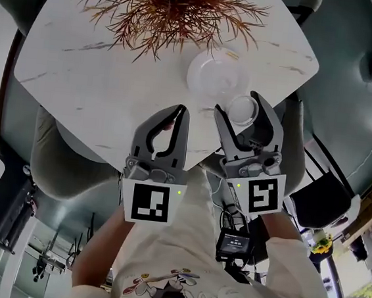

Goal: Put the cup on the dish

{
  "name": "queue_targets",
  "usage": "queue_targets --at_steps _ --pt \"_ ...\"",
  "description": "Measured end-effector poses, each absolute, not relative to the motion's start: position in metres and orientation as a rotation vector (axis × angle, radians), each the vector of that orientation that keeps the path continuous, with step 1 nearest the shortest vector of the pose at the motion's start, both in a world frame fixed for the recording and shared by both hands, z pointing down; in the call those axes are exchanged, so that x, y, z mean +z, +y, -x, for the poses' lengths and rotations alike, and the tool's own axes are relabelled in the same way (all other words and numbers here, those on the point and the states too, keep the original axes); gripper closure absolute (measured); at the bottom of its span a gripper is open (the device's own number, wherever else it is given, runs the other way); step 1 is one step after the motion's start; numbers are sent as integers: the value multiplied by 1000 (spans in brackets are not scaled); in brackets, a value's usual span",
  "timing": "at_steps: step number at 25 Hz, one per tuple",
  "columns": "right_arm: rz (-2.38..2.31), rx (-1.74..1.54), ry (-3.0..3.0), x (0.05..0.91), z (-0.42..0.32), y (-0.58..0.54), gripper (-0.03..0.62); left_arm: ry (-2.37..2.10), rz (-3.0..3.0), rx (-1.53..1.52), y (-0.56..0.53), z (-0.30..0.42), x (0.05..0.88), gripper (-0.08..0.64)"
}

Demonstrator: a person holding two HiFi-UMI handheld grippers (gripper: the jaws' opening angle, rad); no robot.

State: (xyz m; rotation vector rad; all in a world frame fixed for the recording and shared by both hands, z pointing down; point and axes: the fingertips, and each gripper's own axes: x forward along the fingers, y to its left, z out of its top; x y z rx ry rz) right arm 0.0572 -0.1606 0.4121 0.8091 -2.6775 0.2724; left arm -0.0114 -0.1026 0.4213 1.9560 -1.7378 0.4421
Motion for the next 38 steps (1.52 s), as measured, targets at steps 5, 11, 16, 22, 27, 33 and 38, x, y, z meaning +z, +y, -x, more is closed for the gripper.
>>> queue_targets --at_steps 5,11,16,22,27,33,38 --pt "-815 273 -2666 428 -56 -165 321 -1729 -1941 445 -109 8 441 554" --pt "-824 232 -2668 447 -52 -171 321 -1780 -1888 399 -121 18 463 554" --pt "-817 335 -2627 467 -50 -167 321 -1804 -1889 395 -130 19 475 554" --pt "-838 323 -2622 481 -48 -171 321 -1803 -1884 391 -132 16 487 554" --pt "-849 320 -2596 492 -48 -173 321 -1790 -1900 416 -135 15 496 554" --pt "-850 286 -2598 496 -45 -174 321 -1790 -1884 406 -137 15 505 554" --pt "-862 231 -2596 497 -44 -172 321 -1793 -1880 402 -140 17 509 554"
